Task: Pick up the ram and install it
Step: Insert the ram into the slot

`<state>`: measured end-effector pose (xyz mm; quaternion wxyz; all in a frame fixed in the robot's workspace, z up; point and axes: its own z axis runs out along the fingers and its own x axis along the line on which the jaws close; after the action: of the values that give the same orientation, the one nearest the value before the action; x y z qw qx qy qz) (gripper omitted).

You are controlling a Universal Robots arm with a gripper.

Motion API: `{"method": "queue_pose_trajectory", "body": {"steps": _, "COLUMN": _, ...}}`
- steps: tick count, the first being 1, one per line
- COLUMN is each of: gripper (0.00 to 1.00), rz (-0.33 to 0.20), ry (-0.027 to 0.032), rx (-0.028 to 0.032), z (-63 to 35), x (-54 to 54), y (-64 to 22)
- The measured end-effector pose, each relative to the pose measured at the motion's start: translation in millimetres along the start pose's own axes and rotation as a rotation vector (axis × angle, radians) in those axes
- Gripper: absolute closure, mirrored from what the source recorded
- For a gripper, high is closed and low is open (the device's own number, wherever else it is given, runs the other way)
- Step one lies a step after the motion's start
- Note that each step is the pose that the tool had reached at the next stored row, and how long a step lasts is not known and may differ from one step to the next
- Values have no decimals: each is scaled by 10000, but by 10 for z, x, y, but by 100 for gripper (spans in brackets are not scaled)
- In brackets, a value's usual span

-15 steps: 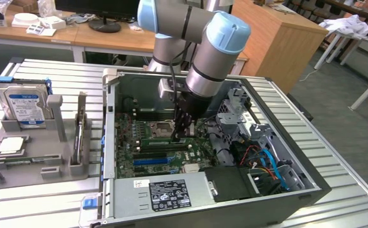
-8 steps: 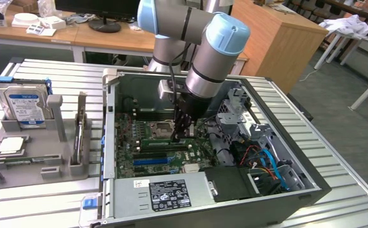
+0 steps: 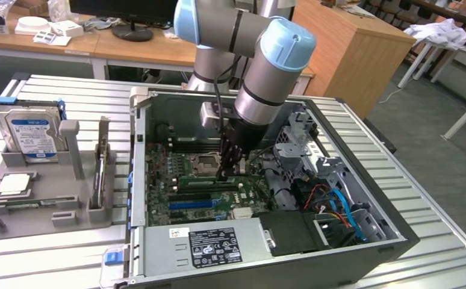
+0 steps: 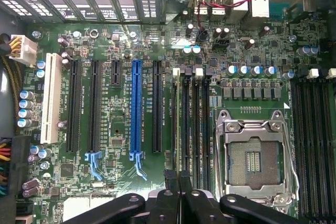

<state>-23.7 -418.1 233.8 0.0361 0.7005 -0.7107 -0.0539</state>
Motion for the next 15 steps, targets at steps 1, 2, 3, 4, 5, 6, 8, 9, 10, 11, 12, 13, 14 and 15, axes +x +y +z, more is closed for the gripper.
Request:
{"method": "queue_pose_trajectory", "body": {"steps": 1, "gripper": 88, "rz": 0, "ry": -1, "rx": 0, "z": 2, "x": -1, "y": -1}}
{"method": "queue_pose_trajectory", "body": {"steps": 2, "gripper": 88, "rz": -1, "ry": -1, "rx": 1, "z": 5, "x": -1, "y": -1}}
{"method": "queue_pose_trajectory", "body": {"steps": 3, "gripper": 88, "rz": 0, "ry": -1, "rx": 0, "z": 7, "x": -1, "y": -2}}
{"method": "queue_pose_trajectory", "body": {"steps": 4, "gripper": 88, "rz": 1, "ry": 0, "rx": 0, "z": 8, "x": -1, "y": -2}}
{"method": "queue_pose_trajectory", "body": {"steps": 5, "gripper": 88, "rz": 0, "ry": -1, "rx": 0, "z": 10, "x": -1, "y": -3}}
{"method": "queue_pose_trajectory", "body": {"steps": 6, "gripper": 88, "rz": 0, "ry": -1, "rx": 0, "z": 11, "x": -1, "y": -5}}
{"method": "queue_pose_trajectory", "body": {"steps": 8, "gripper": 88, "rz": -1, "ry": 0, "rx": 0, "z": 11, "x": -1, "y": -5}}
{"method": "queue_pose_trajectory", "body": {"steps": 9, "gripper": 88, "rz": 0, "ry": 0, "rx": 0, "z": 11, "x": -1, "y": -5}}
{"method": "queue_pose_trajectory", "body": {"steps": 10, "gripper": 88, "rz": 0, "ry": -1, "rx": 0, "z": 12, "x": -1, "y": -6}}
{"method": "queue_pose_trajectory", "body": {"steps": 11, "gripper": 88, "rz": -1, "ry": -1, "rx": 1, "z": 12, "x": -1, "y": -6}}
{"method": "queue_pose_trajectory", "body": {"steps": 12, "gripper": 88, "rz": -2, "ry": 0, "rx": 0, "z": 11, "x": -1, "y": -11}}
{"method": "queue_pose_trajectory", "body": {"steps": 13, "gripper": 88, "rz": -3, "ry": -1, "rx": 0, "z": 11, "x": -1, "y": -17}}
{"method": "queue_pose_trajectory", "body": {"steps": 14, "gripper": 88, "rz": -1, "ry": -1, "rx": 0, "z": 10, "x": -1, "y": -22}}
{"method": "queue_pose_trajectory", "body": {"steps": 15, "gripper": 88, "rz": -1, "ry": -2, "rx": 1, "z": 10, "x": -1, "y": -24}}
